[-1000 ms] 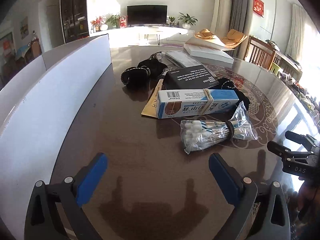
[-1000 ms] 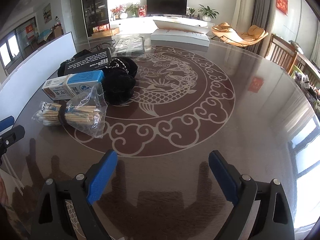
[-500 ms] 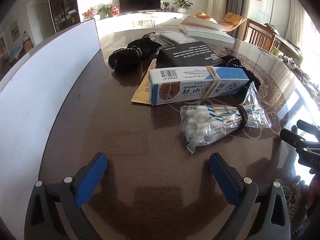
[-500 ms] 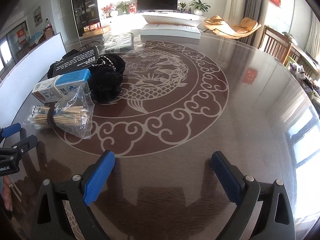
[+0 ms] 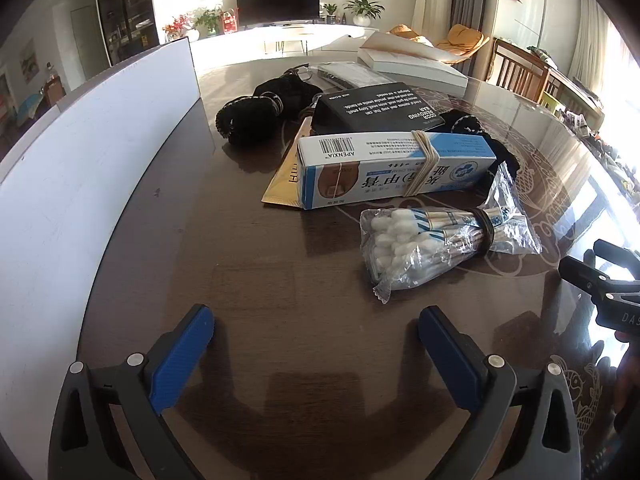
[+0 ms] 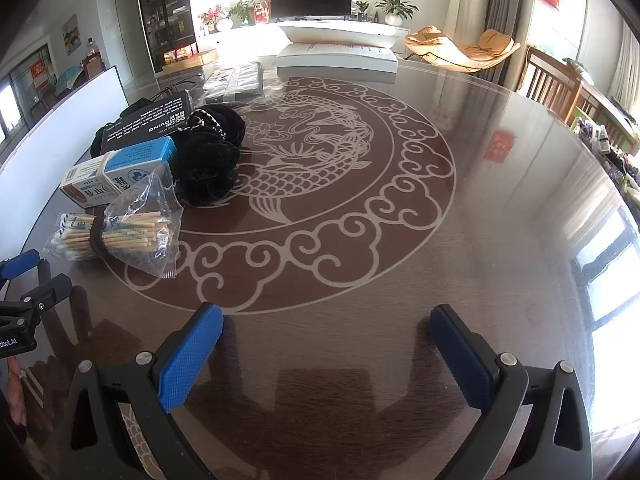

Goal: Organize objects
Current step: 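Move the left tool back over the table toward the cotton swab bag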

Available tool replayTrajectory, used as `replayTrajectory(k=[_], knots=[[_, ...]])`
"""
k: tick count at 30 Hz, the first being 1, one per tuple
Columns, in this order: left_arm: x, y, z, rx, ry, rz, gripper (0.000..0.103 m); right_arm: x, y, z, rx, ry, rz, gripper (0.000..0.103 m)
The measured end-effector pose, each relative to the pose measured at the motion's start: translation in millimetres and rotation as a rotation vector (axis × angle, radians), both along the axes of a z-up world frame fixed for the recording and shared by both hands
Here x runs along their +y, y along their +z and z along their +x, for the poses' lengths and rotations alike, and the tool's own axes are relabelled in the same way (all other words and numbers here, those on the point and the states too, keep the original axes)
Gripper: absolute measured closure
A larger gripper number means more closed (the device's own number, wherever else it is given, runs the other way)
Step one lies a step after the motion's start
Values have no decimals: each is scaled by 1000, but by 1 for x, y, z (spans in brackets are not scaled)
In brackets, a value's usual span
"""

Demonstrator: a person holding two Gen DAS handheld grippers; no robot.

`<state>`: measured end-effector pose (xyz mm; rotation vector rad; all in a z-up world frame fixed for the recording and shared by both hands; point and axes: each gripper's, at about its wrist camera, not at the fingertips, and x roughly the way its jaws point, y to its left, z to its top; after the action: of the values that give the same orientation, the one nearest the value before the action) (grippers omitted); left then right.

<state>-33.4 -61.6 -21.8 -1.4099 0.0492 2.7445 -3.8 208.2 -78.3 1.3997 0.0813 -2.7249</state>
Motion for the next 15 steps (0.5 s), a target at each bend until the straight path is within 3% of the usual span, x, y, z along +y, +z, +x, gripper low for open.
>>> replayTrajectory(k=[15], knots=[[-1, 0, 2, 1, 1, 1, 0, -1, 0, 0, 1, 1, -1, 0]])
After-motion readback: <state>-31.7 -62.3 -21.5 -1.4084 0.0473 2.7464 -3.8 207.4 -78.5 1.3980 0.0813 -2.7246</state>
